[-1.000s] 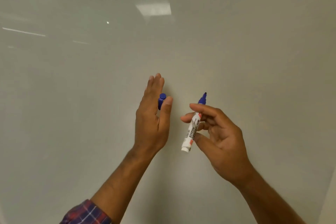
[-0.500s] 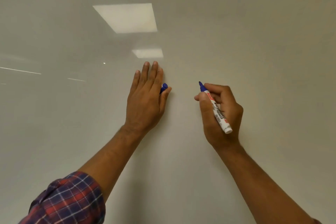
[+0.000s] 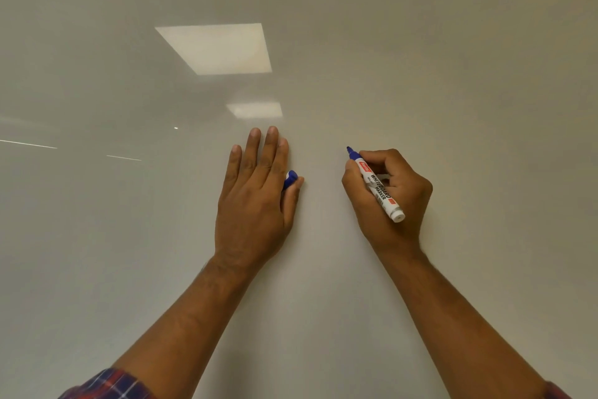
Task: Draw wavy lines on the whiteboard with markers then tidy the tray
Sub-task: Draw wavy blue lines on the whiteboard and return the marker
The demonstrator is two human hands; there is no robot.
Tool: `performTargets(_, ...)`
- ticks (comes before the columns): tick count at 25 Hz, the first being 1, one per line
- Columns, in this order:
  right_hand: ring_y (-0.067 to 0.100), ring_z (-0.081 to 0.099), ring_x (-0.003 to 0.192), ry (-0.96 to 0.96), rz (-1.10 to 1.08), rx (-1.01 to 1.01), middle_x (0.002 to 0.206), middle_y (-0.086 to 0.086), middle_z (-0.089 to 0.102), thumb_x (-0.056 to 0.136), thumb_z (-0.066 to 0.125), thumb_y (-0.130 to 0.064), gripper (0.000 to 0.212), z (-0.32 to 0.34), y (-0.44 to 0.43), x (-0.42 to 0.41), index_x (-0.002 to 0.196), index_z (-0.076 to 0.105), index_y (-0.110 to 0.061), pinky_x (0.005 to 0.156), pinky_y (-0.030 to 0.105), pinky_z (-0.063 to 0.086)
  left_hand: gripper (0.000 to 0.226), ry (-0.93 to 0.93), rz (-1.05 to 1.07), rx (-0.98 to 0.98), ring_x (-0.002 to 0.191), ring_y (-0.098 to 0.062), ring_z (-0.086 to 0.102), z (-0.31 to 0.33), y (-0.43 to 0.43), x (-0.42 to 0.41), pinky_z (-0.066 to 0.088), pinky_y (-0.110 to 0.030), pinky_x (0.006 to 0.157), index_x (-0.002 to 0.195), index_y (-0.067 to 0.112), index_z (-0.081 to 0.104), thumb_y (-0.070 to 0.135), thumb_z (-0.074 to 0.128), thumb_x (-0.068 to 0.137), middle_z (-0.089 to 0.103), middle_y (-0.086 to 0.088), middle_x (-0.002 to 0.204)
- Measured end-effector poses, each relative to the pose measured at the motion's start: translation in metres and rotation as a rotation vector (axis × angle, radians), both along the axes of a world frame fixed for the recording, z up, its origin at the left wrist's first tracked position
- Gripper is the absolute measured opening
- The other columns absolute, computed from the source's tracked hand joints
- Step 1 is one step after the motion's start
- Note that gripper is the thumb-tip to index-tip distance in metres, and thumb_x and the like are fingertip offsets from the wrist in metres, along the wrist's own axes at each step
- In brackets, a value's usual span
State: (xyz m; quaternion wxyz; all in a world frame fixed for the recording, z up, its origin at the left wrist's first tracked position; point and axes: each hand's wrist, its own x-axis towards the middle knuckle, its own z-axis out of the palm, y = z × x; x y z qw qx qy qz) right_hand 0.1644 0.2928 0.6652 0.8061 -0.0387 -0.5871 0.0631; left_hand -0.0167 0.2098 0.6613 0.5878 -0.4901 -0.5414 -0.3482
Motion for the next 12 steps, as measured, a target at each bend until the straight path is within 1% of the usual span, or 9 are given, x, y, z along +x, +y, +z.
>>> performTargets(2,0.017,0.065,0.063,-0.005,-0.024,0.006,0.076,-0.001,0.068,0.091,0.075,-0.019,0.012,0.003,0.002,0.0,0.094,0.072,-0.008,0.059,0.033,0.057,0.066,0.003,0.001,0.003,0.164,-0.027,0.011,0.0,0.001,0.0,0.013,-0.05,0.134,0.167,0.008,0.024,0.045,0.033,0.113,0.018,-0.01,0.176)
performTargets(4,0.016,0.063,0.061,-0.017,-0.021,0.001,0.074,0.0,0.067,0.091,0.074,-0.019,0.012,0.004,0.002,0.0,0.092,0.072,-0.008,0.057,0.029,0.054,0.066,0.007,-0.002,0.007,0.164,-0.027,0.011,-0.001,0.001,-0.001,0.013,-0.05,0.134,0.167,0.009,0.024,0.045,0.034,0.113,0.018,-0.009,0.176)
performTargets(7,0.015,0.061,0.059,-0.082,-0.044,0.027,0.073,0.0,0.065,0.09,0.074,-0.02,0.013,-0.002,-0.001,0.0,0.09,0.071,-0.007,0.056,0.024,0.051,0.066,0.01,-0.003,0.011,0.165,-0.026,0.01,0.0,0.001,-0.001,0.013,-0.05,0.134,0.167,0.01,0.023,0.044,0.035,0.112,0.018,-0.009,0.176)
performTargets(9,0.016,0.06,0.058,-0.115,-0.092,0.05,0.071,-0.001,0.064,0.089,0.074,-0.018,0.011,-0.013,-0.003,0.006,0.087,0.071,-0.007,0.054,0.028,0.053,0.065,0.015,-0.002,0.013,0.165,-0.026,0.01,-0.002,0.001,-0.001,0.014,-0.05,0.134,0.167,0.009,0.023,0.043,0.037,0.112,0.018,-0.009,0.176)
performTargets(10,0.016,0.06,0.058,-0.109,-0.086,0.03,0.07,0.0,0.064,0.088,0.074,-0.016,0.009,-0.019,-0.003,0.009,0.086,0.071,-0.008,0.052,0.03,0.053,0.065,0.013,-0.006,0.015,0.164,-0.026,0.011,-0.003,0.001,-0.001,0.014,-0.051,0.134,0.167,0.009,0.024,0.043,0.037,0.112,0.018,-0.009,0.175)
performTargets(12,0.016,0.058,0.055,-0.097,-0.008,-0.037,0.067,-0.001,0.063,0.088,0.073,-0.012,0.008,-0.035,-0.004,0.014,0.082,0.069,-0.01,0.05,0.032,0.051,0.065,0.006,-0.011,0.013,0.164,-0.027,0.012,-0.004,0.001,0.001,0.014,-0.051,0.134,0.166,0.008,0.025,0.041,0.038,0.112,0.019,-0.01,0.175)
